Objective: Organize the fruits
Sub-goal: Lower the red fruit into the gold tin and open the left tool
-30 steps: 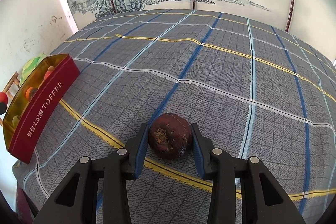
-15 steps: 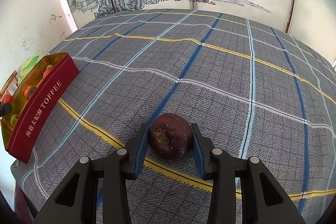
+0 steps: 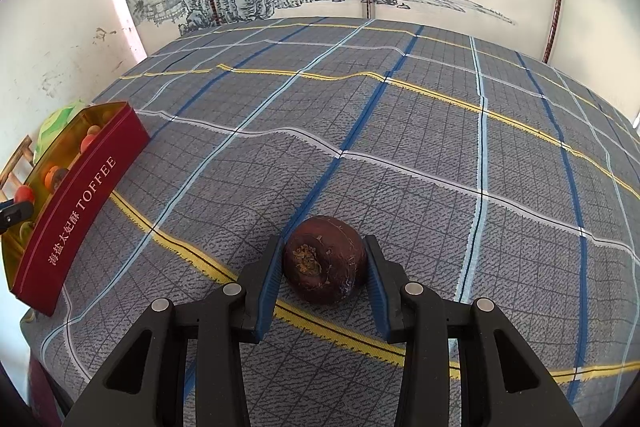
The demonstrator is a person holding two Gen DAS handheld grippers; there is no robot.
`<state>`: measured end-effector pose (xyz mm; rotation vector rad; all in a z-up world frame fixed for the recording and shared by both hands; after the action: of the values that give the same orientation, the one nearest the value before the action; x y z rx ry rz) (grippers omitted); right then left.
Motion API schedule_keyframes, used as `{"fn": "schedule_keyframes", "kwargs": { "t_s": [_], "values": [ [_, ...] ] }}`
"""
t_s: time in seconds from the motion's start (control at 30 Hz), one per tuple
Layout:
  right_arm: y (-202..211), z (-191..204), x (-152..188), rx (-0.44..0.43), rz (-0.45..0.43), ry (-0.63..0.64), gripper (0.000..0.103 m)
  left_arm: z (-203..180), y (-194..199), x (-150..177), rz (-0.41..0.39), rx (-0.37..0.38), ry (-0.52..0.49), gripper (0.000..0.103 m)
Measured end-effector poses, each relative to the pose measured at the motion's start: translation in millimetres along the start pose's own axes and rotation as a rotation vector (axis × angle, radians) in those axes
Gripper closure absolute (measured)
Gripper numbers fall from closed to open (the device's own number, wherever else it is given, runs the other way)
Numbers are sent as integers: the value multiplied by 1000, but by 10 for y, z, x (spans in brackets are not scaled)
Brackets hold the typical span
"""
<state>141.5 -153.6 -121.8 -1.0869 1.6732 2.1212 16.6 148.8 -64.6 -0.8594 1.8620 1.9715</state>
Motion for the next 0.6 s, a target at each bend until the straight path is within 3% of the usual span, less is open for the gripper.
{"fn": "schedule_keyframes", "kwargs": {
  "t_s": [0.6],
  "values": [
    [-8,17,-7,1,1,1,62,138,-140,-39,15,-15,25,75]
  ]
}}
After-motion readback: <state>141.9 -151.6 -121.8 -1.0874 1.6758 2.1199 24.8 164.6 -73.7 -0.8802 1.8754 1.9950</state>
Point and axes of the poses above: each gripper's, at about its wrist camera, not at the fingertips, and y roughly against the way its jaws point, z to its left, x to its underside, the point moved 4 cm from there along -y, roughly the way its jaws point, and after that the axes turned 3 degrees about -x, right-handed, at the moved point
